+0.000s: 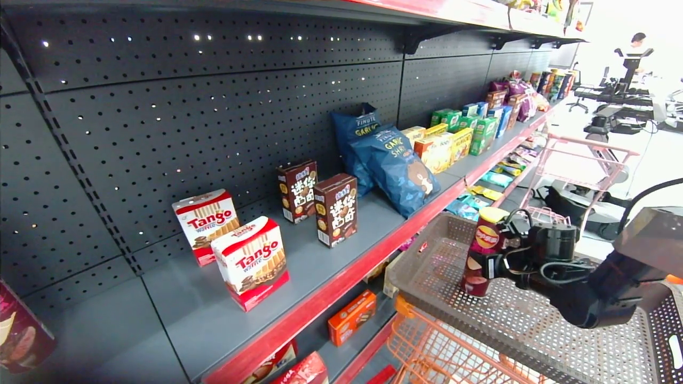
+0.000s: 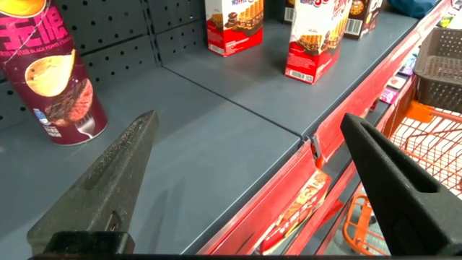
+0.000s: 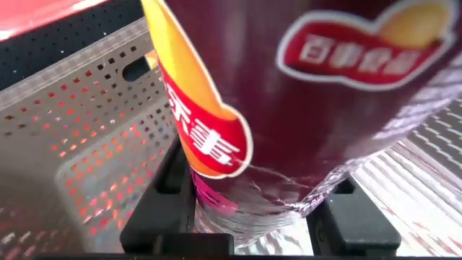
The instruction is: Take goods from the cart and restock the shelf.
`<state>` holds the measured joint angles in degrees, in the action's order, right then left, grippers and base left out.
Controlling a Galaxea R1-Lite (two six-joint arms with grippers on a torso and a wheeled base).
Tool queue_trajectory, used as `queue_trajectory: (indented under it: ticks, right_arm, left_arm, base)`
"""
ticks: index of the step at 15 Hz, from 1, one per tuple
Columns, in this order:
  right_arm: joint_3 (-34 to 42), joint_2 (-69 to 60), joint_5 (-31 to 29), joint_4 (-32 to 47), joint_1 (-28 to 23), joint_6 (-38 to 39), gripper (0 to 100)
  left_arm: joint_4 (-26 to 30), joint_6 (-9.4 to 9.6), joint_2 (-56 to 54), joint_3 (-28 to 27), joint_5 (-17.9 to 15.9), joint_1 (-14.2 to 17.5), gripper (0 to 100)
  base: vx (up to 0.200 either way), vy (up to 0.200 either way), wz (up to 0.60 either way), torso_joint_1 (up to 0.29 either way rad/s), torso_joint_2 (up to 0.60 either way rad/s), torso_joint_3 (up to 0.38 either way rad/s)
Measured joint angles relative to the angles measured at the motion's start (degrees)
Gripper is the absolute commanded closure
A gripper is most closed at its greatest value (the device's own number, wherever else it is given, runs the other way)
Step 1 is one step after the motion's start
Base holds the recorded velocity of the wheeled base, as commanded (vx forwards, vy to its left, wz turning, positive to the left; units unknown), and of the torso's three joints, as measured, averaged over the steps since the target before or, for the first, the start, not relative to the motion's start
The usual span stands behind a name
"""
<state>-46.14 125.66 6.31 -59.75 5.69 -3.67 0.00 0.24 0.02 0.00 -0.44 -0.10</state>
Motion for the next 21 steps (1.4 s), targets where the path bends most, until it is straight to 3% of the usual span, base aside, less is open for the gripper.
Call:
queue_trajectory:
  ticks: [6, 11, 16, 21]
  right_arm:
    - [10.03, -25.81, -9.16, 19.02, 0.56, 2.96, 100]
    - [24.06, -54.64, -20.13, 33.67, 1.02, 3.72, 100]
    - [31.29, -79.74, -22.26, 48.95, 2.55, 3.51, 100]
    - [33.13, -89.20, -22.19, 49.92, 3.90, 3.54, 100]
  left_arm:
    - [0.00, 0.02, 0.00, 0.00, 0.00, 0.00, 0]
    - [0.00, 0.02, 0.00, 0.00, 0.00, 0.00, 0]
    - [0.00, 0.00, 0.00, 0.00, 0.00, 0.00, 0]
    - [0.00, 0.02, 0.00, 0.00, 0.00, 0.00, 0]
  base:
    - [0.000, 0.000, 0.00, 0.000, 0.00, 0.000]
    - [0.000, 0.000, 0.12, 0.000, 0.00, 0.000]
    - [0.000, 0.000, 0.60, 0.000, 0.00, 0.000]
    - [0.000, 0.000, 0.60, 0.000, 0.00, 0.003]
